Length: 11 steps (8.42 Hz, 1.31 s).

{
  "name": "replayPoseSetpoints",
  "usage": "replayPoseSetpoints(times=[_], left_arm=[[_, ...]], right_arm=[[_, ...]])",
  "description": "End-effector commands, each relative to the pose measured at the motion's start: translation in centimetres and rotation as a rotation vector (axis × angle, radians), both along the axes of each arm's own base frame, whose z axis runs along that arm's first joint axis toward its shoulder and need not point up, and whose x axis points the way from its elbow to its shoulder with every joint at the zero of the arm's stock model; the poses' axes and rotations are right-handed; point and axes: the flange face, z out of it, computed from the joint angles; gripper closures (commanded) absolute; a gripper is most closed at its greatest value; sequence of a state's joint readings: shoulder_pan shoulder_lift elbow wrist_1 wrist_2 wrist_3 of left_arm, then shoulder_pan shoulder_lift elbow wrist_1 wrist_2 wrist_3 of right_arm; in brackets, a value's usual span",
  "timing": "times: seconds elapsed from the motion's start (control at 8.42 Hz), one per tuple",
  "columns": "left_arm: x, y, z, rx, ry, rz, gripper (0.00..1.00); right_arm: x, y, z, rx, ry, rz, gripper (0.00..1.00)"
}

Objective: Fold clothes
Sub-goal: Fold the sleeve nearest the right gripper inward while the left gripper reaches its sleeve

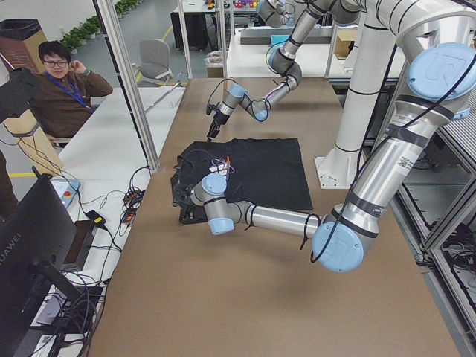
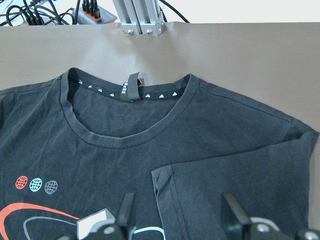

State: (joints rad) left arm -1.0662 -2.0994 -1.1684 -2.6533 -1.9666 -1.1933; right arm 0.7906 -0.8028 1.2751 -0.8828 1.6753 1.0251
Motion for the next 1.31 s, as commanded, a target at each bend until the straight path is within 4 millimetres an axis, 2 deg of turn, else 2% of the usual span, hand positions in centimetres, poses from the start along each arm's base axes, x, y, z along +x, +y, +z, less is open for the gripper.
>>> replayPoseSetpoints(times=[0.0,0.12,0.24,0.36,0.59,0.83,1.19], left_arm=[[0.0,0.0,0.2,0.033,-0.026,0.018,0.05],[0.2,0.0,0.2,0.115,-0.096,0.034,0.05],[1.8,0.3,0.6,0.185,-0.179,0.026,0.05],[5.2,1.2,0.3,0.228,-0.231,0.026,0.05],[10.3,1.2,0.6,0.227,-0.277,0.015,0.05],[12.4,2.1,1.8,0.228,-0.308,0.006,0.05],[13.2,2.5,3.4,0.214,-0.330,0.006,0.05]], right_arm=[[1.9,-1.1,-0.5,-0.033,-0.036,-0.019,0.06],[4.2,-2.3,-0.4,-0.061,-0.057,-0.055,0.06],[5.3,-2.7,0.0,-0.072,-0.066,-0.069,0.06],[5.4,-2.7,0.3,-0.074,-0.064,-0.069,0.06],[5.5,-2.5,1.1,-0.076,-0.062,-0.069,0.06],[5.7,-2.5,1.2,-0.076,-0.062,-0.068,0.06],[5.8,-2.3,2.6,-0.078,-0.056,-0.066,0.06]])
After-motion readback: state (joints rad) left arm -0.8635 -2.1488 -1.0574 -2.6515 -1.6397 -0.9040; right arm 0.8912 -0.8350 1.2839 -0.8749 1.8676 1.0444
